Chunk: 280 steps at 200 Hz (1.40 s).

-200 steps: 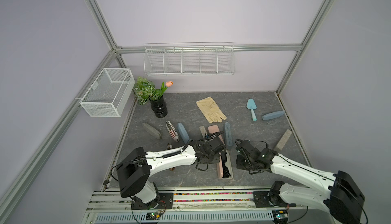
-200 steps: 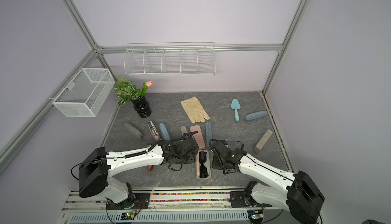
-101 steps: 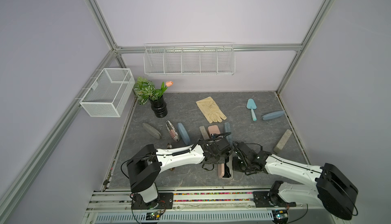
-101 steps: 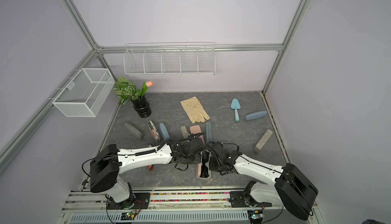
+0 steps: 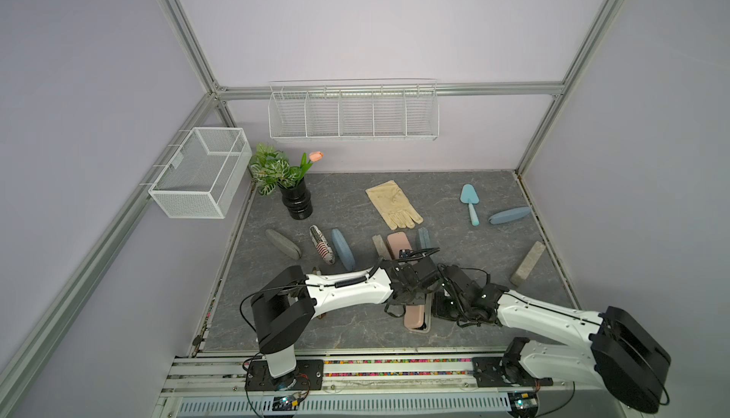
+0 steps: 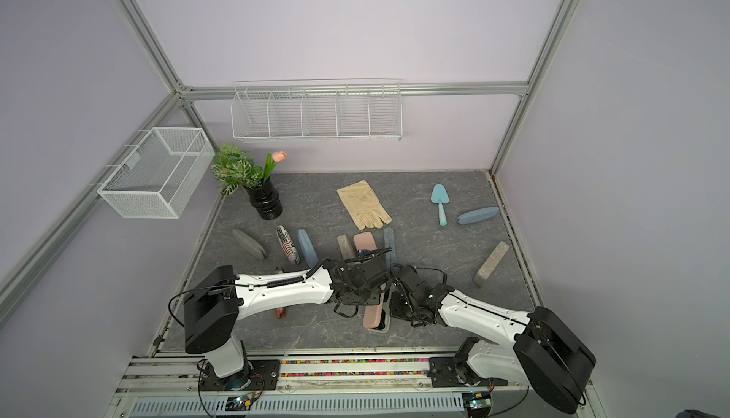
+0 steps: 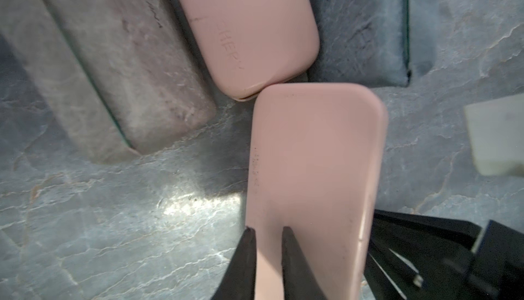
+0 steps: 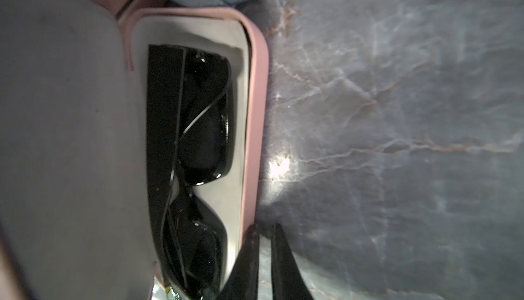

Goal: Close the glasses case
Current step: Close the glasses case at the center of the board.

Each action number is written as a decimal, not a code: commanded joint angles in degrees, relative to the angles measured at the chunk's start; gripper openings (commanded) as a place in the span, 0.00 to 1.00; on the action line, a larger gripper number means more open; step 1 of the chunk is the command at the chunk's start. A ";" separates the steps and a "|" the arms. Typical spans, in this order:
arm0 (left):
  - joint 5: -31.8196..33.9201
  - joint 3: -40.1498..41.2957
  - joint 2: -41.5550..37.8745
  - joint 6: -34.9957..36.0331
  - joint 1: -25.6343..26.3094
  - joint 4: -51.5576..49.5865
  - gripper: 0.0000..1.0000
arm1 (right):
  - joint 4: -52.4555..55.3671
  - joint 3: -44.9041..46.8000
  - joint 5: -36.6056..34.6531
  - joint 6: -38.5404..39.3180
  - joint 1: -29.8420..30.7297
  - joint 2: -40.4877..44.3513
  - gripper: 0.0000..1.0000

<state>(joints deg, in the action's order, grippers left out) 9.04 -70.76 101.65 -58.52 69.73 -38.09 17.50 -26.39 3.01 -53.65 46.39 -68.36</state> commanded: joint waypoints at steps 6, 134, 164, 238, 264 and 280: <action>-3.19 -1.93 2.30 -1.50 1.81 2.22 0.20 | -5.02 1.34 1.67 -1.55 -0.05 -0.33 0.14; 8.08 -3.51 -7.59 -2.36 1.23 -8.12 0.23 | 19.42 -7.49 -8.80 3.25 -0.34 13.71 0.47; 9.42 0.75 -13.72 -2.12 -1.43 -7.74 0.39 | 23.60 -11.46 -10.78 5.53 -0.42 13.25 0.62; 11.50 16.00 -31.44 -1.04 -8.92 -5.13 0.47 | 26.48 -26.41 -12.28 13.83 -2.35 -2.54 0.77; 10.83 20.18 -37.22 -0.50 -11.27 -4.55 0.48 | 26.19 -32.39 -11.82 17.71 -5.82 -10.58 0.77; 9.49 22.46 -40.00 0.10 -13.11 -4.38 0.48 | 25.60 -35.60 -11.00 19.71 -7.76 -15.00 0.77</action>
<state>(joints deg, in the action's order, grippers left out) 18.24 -50.94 64.95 -59.31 58.72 -43.27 42.50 -58.33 -7.92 -38.81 41.10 -78.26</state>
